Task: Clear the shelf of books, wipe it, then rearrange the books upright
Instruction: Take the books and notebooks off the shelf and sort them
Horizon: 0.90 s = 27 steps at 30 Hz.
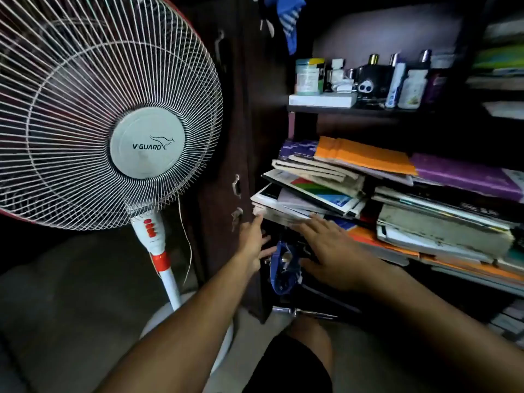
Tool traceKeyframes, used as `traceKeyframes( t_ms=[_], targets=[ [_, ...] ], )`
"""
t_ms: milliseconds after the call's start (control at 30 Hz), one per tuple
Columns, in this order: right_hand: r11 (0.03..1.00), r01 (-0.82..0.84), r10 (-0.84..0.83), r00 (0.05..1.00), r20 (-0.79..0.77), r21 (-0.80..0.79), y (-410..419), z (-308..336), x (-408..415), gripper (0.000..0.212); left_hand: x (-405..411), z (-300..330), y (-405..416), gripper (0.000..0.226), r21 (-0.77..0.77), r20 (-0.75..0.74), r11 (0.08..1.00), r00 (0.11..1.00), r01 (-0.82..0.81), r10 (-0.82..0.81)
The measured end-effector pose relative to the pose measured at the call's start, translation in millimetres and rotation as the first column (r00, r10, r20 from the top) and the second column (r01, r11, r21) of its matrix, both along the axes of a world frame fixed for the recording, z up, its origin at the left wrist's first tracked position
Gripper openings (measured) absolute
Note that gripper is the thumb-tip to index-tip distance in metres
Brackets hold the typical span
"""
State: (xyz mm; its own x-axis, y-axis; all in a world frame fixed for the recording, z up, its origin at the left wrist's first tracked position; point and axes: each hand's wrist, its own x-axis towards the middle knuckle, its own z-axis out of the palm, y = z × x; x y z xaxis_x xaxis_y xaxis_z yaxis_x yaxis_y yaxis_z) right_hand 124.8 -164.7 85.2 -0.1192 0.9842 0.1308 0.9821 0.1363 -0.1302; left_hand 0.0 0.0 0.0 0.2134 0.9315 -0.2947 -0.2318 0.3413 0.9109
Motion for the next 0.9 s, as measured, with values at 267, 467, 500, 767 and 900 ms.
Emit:
traceKeyframes(
  t_ms=[267, 467, 500, 767, 900],
  targets=[
    [0.989, -0.106, 0.057, 0.919, 0.391, 0.106, 120.9, -24.7, 29.6, 0.076, 33.9, -21.8, 44.7, 0.049, 0.009, 0.137, 0.994, 0.985, -0.104, 0.102],
    [0.984, -0.094, 0.008, 0.876, 0.482, 0.154, 128.5, -29.6, 34.5, 0.069, 50.4, -22.4, 46.2, 0.017, 0.047, 0.169, 0.984, 0.972, -0.172, 0.162],
    [0.983, -0.094, 0.006, 0.873, 0.488, 0.157, 128.0, -28.0, 34.1, 0.068, 51.6, -21.3, 45.1, 0.017, 0.035, 0.188, 0.983, 0.967, -0.18, 0.17],
    [0.968, -0.07, -0.045, 0.896, 0.442, 0.24, 131.7, -31.0, 42.6, 0.059, 69.1, -23.8, 48.8, 0.039, 0.028, 0.042, 0.994, 0.994, -0.101, 0.1],
    [0.979, 0.001, -0.074, 0.931, 0.357, 0.201, 128.3, -28.7, 45.3, 0.058, 68.9, -8.7, 40.2, 0.028, 0.007, 0.082, 0.983, 0.98, -0.182, 0.181]
  ],
)
